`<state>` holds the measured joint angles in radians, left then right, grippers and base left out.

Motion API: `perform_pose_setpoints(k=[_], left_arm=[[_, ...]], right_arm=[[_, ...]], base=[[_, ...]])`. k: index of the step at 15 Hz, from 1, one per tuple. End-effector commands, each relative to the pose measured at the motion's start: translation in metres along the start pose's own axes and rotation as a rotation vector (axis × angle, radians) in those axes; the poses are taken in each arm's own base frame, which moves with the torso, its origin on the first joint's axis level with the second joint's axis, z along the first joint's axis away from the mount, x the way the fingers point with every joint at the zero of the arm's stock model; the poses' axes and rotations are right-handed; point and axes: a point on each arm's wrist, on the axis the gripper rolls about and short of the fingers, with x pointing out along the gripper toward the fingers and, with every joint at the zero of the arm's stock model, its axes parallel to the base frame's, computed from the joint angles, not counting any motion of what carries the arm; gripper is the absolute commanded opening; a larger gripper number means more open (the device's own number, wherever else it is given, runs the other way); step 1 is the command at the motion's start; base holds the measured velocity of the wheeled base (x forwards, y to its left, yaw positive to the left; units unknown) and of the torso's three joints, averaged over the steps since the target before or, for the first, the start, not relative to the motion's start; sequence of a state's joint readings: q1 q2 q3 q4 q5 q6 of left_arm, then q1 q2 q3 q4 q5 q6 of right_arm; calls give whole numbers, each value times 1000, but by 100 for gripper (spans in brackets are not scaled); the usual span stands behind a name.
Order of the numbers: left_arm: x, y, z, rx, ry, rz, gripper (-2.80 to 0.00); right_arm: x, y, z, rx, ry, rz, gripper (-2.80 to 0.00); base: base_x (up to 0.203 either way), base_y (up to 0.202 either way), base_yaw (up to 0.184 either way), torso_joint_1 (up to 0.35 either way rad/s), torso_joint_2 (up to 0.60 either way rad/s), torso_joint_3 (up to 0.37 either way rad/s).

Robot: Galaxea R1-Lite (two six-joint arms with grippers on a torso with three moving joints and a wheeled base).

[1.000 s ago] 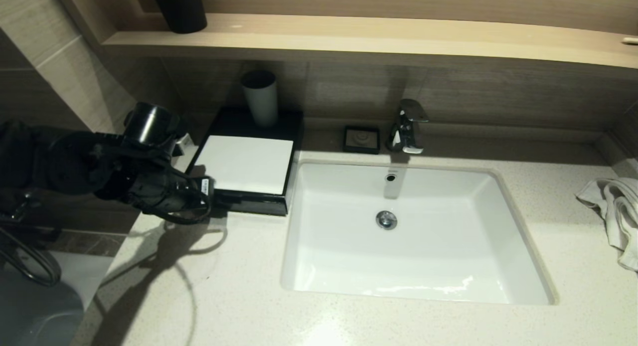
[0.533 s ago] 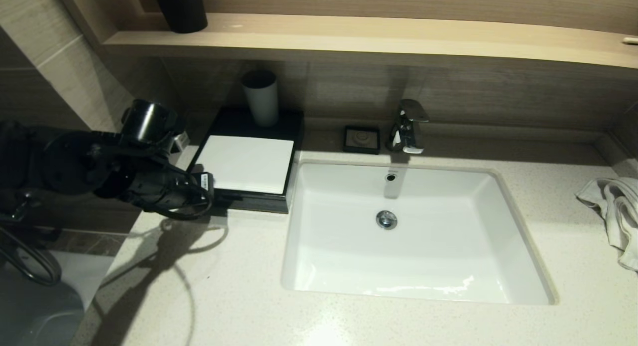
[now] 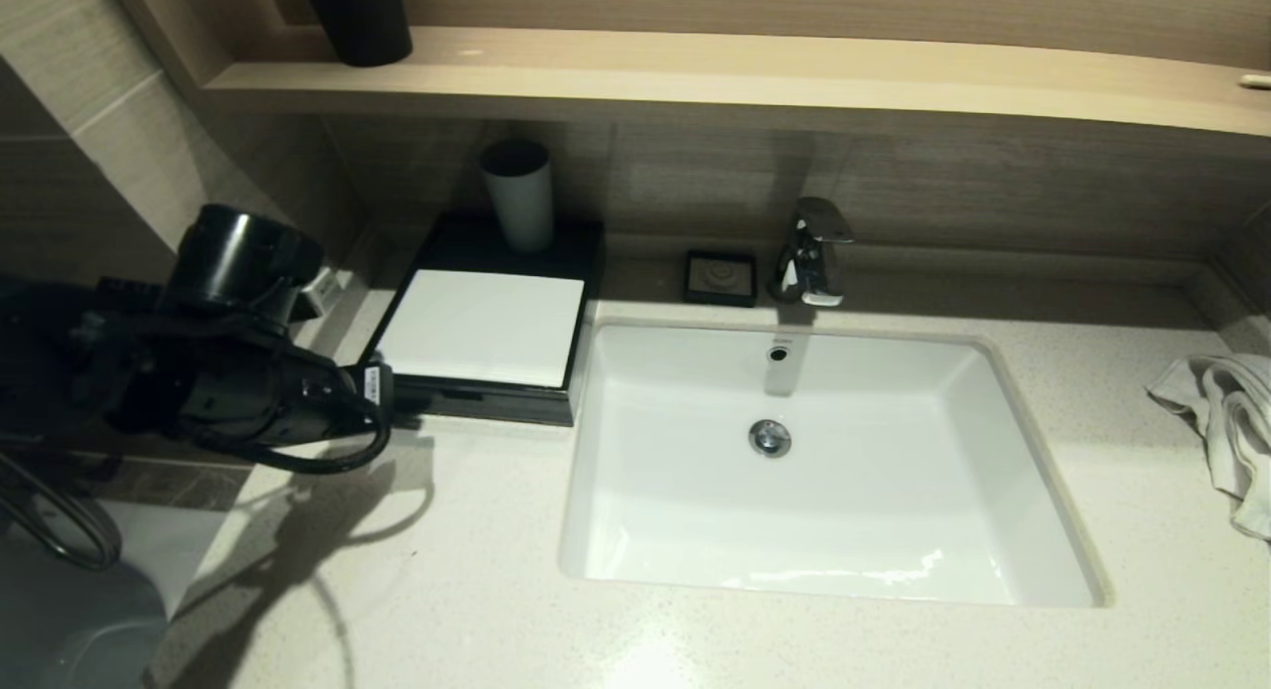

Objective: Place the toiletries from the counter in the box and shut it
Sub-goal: Close the drawer, then pick up the cup

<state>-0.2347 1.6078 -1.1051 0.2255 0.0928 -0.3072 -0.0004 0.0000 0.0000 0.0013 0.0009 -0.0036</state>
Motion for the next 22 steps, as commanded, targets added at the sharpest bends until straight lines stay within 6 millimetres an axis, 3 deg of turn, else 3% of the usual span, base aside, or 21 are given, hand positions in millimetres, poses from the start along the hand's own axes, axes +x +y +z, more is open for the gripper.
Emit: perform_pose_setpoints(k=[1,8,13,22], left_arm=[[-30,3,-2,-4,-60,-19,-280],[-74,-4,33,12,-322,-96,-280],[-87,-10,57,85,-529,-122,-280],[-103,-23,107,63,-694,-139,-280]], right_arm=[[0,0,0,-1,0,1,-280],[0,0,0,-1,0,1,-280],[0,0,0,1,0,1,-280],[0,0,0,0,-1,1,-280]], base=[[0,0,0,0,0,0],[0,0,0,0,0,0],[0,0,0,0,0,0],[0,0,0,0,0,0]])
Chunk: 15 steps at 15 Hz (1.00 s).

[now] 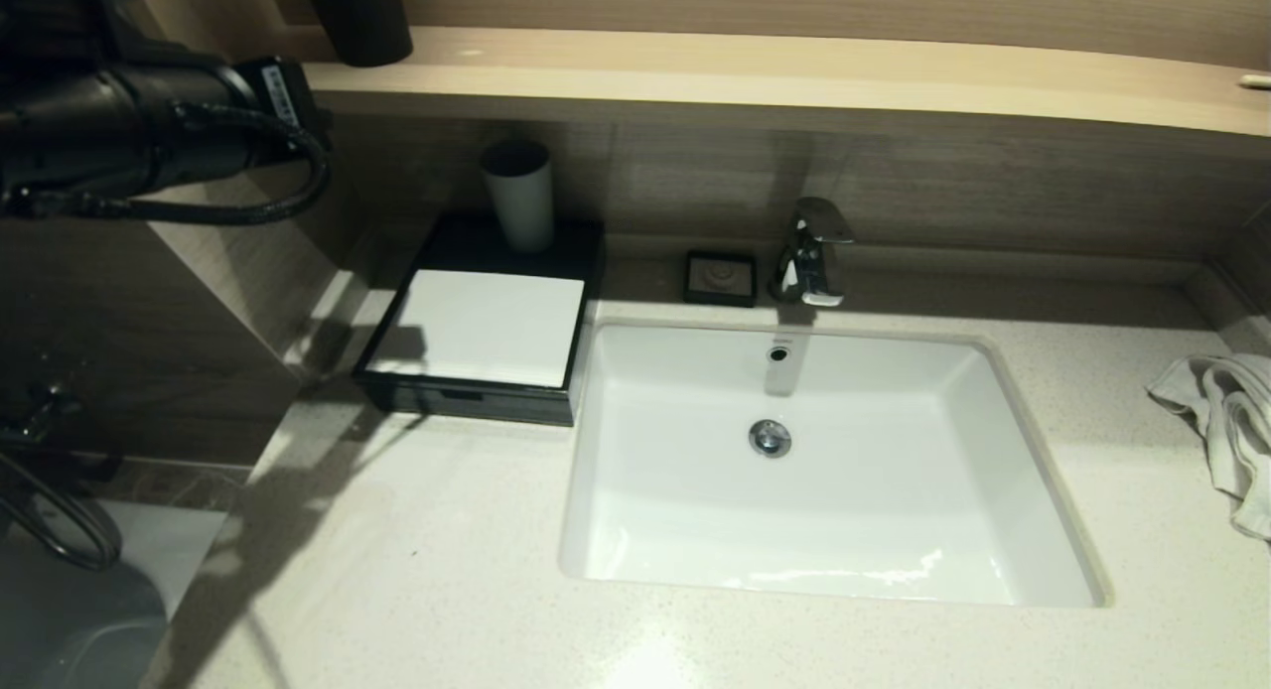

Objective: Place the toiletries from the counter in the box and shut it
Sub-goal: Pick up the cup

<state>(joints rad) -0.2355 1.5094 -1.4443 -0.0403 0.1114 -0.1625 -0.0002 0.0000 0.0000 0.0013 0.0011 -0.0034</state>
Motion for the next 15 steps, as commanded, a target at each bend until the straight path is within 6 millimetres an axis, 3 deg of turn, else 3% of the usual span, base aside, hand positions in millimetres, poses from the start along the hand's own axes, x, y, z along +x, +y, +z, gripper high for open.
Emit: perform_pose_setpoints(k=[1,2,15], left_arm=[[10,-2,7,0,-26,15,-82],[11,-2,11,-1,-41,16,0],[38,-6,17,22,-161,19,0]], right_arm=[[0,0,0,0,0,-1,-280],[0,0,0,0,0,1,-280],[0,0,0,-1,0,1,-280]], base=[[0,0,0,0,0,0],[0,0,0,0,0,0],[0,0,0,0,0,0]])
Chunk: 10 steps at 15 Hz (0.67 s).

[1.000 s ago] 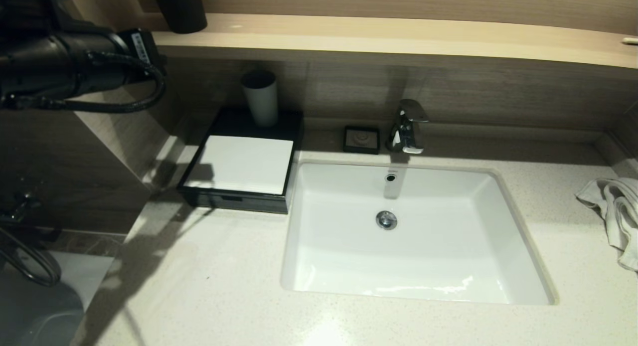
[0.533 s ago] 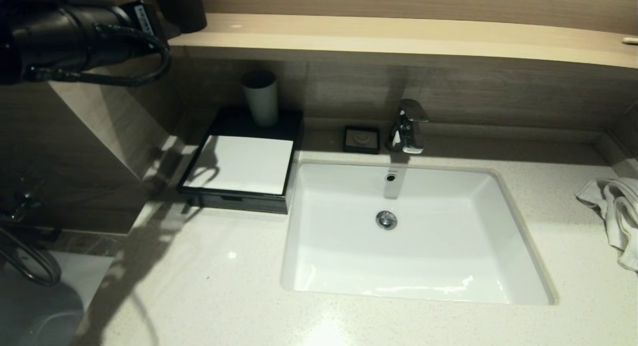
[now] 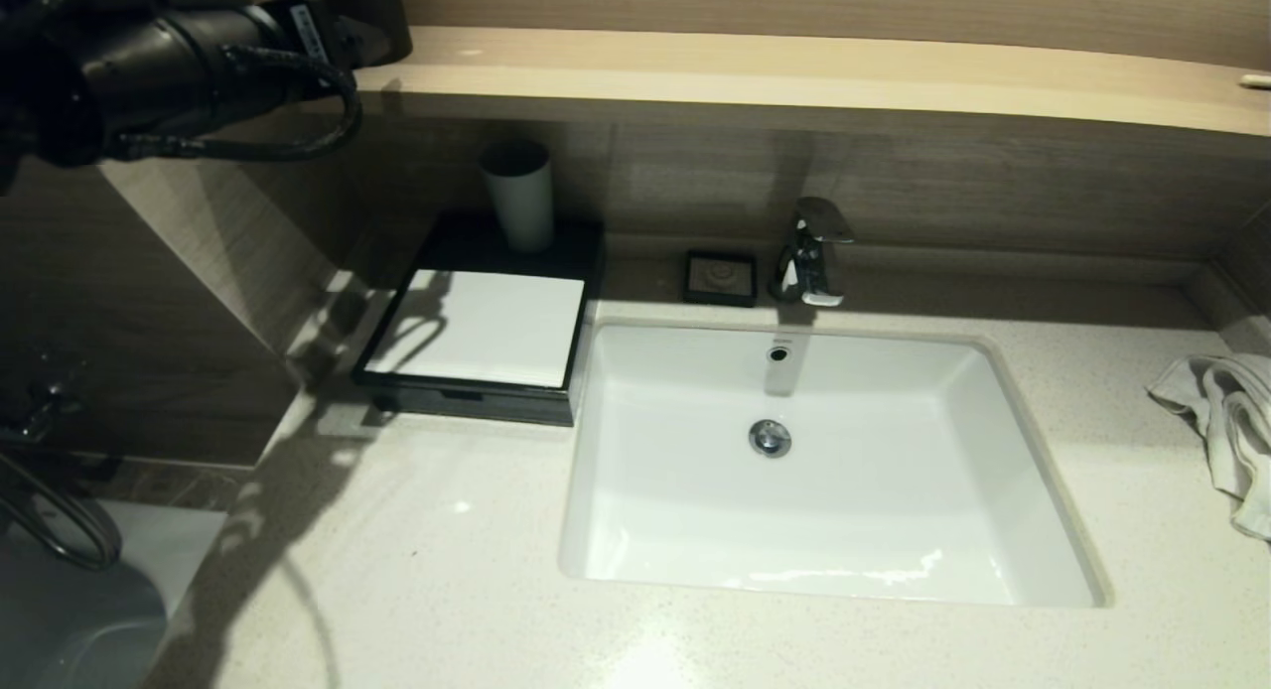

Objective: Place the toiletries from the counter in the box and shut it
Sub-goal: Pick up the cup

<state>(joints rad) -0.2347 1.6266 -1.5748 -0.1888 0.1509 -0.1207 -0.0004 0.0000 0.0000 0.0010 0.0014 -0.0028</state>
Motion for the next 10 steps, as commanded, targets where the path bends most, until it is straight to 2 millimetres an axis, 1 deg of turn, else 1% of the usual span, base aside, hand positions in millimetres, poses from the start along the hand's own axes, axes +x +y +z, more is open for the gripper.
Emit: perform_pose_setpoints(k=[1,6,10], left_arm=[[6,-1,-2,8,-5,0,0],[19,-3,1,17,-28,-2,0],[28,-4,-4,35,-52,-6,0]], right_arm=[[0,0,0,0,1,1,-280],[0,0,0,0,1,1,-280],[0,0,0,0,-1,1,-280]], base=[[0,0,0,0,0,0],[0,0,0,0,0,0],[0,0,0,0,0,0]])
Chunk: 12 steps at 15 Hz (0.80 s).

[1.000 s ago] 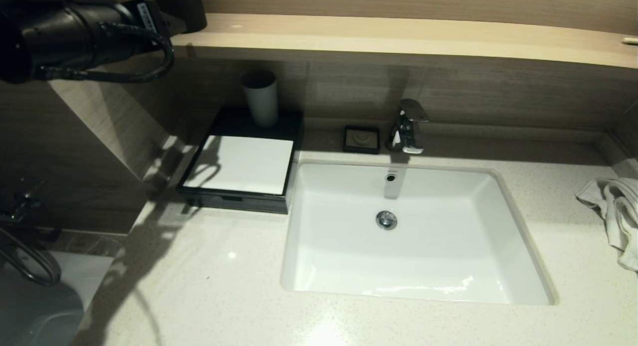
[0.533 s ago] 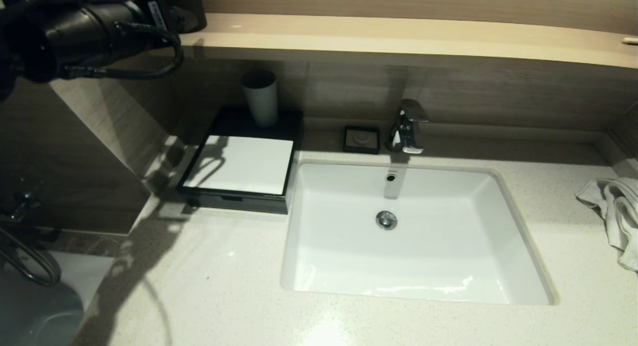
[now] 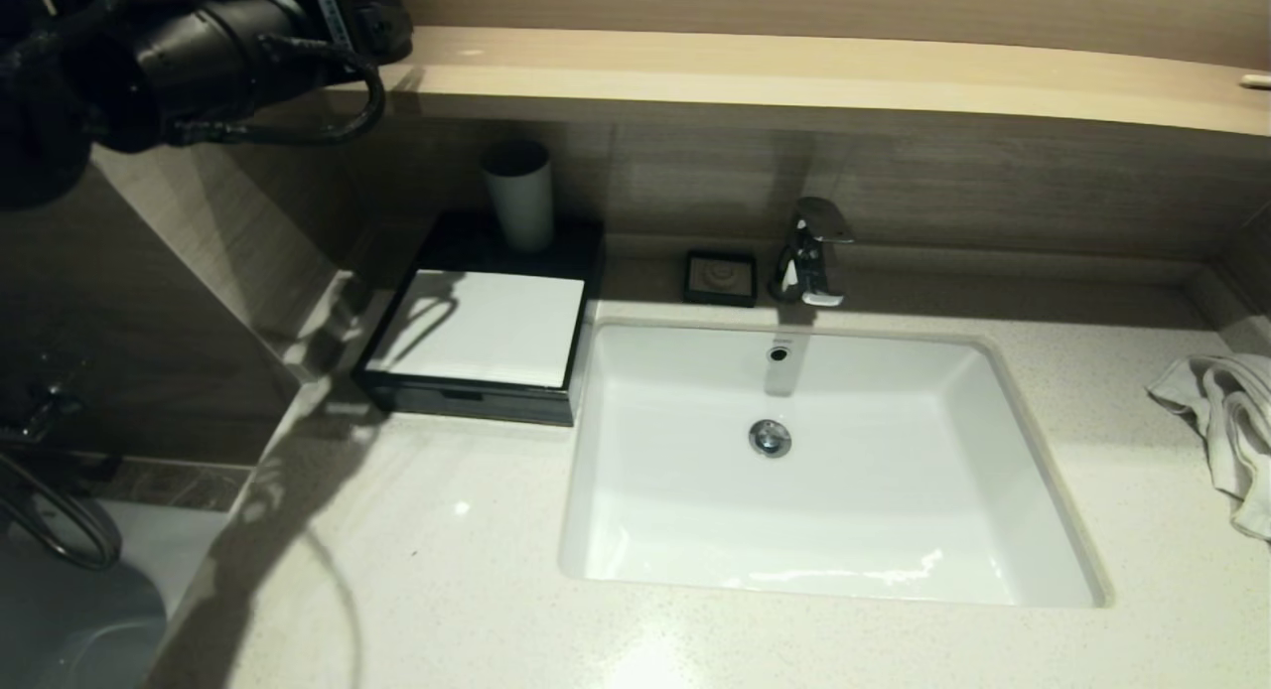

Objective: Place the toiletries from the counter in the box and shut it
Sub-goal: Pick up the cup

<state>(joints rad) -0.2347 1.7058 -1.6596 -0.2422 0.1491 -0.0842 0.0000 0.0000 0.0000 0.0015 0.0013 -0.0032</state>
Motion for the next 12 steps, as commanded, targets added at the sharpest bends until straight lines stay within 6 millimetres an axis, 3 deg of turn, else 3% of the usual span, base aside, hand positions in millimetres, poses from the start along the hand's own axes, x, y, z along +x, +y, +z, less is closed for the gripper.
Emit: perform_pose_setpoints(k=[1,12], left_arm=[[7,0,-7,15,5,2,0],[25,-2,-9,59,-37,2,0]], right_arm=[[0,0,0,0,0,-1,-280],[0,0,0,0,0,0,-280]], base=[[0,0,0,0,0,0],[0,0,0,0,0,0]])
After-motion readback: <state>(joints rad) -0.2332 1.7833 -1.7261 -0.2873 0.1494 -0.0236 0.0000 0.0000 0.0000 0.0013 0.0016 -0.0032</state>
